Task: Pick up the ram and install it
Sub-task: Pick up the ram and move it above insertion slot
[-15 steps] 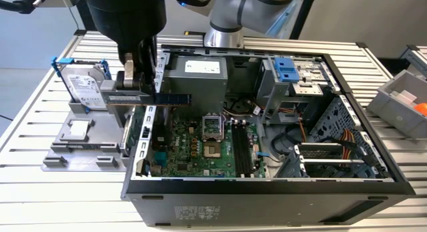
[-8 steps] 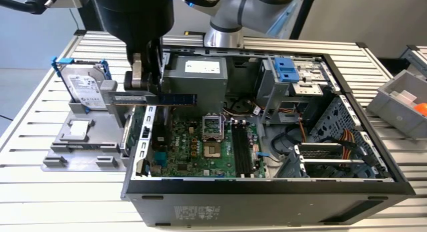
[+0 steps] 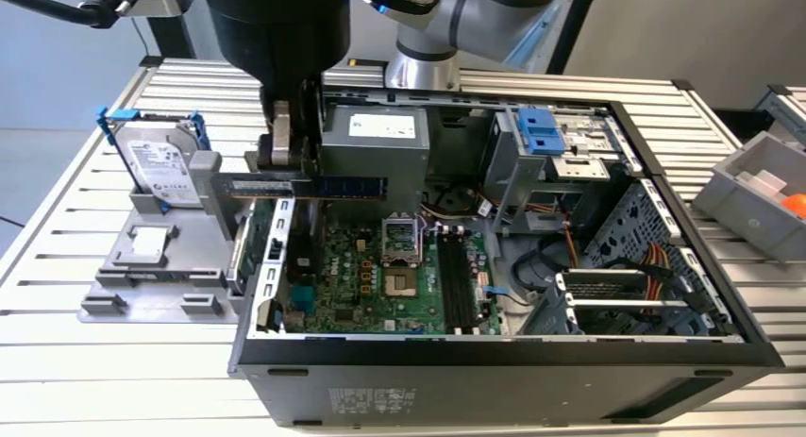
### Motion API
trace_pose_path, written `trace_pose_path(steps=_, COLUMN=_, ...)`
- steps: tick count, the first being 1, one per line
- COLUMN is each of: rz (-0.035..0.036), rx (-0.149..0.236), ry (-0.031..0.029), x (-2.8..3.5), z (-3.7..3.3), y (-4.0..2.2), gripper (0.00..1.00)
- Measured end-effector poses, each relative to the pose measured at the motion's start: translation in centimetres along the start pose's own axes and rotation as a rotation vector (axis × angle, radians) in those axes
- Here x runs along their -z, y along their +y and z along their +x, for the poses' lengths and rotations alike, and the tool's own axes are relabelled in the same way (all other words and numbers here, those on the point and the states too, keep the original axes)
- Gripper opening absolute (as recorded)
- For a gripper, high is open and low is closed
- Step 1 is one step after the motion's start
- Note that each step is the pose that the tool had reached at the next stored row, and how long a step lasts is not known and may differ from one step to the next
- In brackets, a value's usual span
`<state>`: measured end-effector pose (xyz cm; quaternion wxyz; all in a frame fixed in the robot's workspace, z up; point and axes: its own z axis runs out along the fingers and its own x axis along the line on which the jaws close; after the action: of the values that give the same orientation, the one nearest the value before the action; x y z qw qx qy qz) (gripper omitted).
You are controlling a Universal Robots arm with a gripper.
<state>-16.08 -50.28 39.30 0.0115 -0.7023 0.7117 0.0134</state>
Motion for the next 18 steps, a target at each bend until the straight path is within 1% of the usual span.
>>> trace_pose_path(steps=18, rz=-0.0010, rx=0.000, ry=0.0000, x=0.01, z=-0.04, y=-3.01, gripper=0.00)
